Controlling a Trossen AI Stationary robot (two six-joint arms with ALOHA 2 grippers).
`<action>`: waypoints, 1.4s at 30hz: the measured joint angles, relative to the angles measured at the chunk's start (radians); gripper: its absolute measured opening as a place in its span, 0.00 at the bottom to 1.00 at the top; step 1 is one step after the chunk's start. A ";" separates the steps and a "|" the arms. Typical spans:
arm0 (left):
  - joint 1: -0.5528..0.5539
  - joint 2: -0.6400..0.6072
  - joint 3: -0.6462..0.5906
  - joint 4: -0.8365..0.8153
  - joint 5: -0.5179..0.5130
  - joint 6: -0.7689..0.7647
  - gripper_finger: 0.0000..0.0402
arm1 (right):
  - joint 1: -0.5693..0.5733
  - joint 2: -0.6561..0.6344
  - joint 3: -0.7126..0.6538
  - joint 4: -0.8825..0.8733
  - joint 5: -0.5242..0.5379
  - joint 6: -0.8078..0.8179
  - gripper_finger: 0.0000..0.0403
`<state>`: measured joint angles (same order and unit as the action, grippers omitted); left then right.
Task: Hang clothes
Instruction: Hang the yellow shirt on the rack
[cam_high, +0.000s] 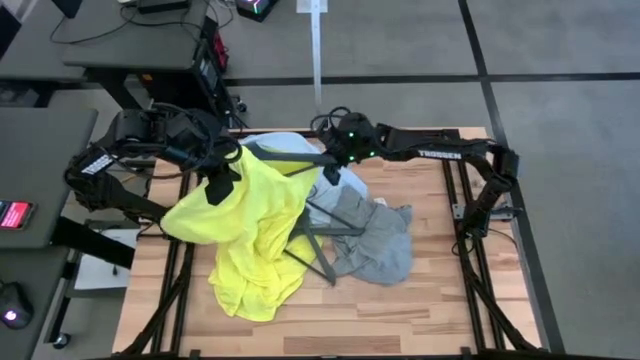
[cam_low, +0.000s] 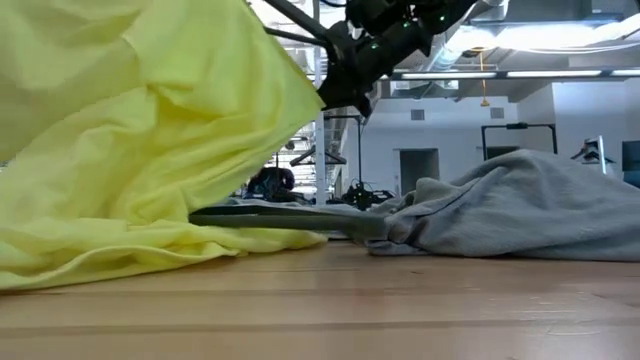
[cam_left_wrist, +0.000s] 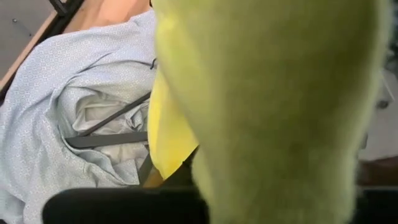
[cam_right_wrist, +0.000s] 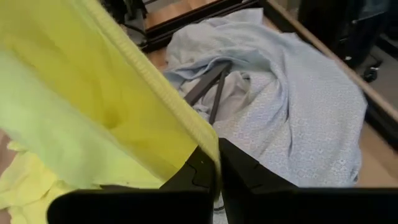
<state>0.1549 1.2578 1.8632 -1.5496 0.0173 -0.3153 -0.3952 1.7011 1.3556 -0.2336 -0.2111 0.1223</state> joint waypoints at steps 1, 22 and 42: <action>0.000 0.001 0.001 0.000 -0.006 -0.004 0.03 | -0.003 -0.010 0.000 -0.013 0.000 0.000 0.00; 0.046 0.002 -0.024 0.028 -0.109 -0.021 0.02 | -0.066 -0.165 -0.001 -0.198 0.034 -0.019 0.00; 0.050 0.007 -0.024 -0.011 -0.327 -0.053 0.02 | -0.039 -0.223 0.100 -0.246 0.033 -0.006 0.00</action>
<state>0.2050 1.2645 1.8389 -1.5604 -0.3098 -0.3679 -0.4339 1.4778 1.4554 -0.4794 -0.1785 0.1167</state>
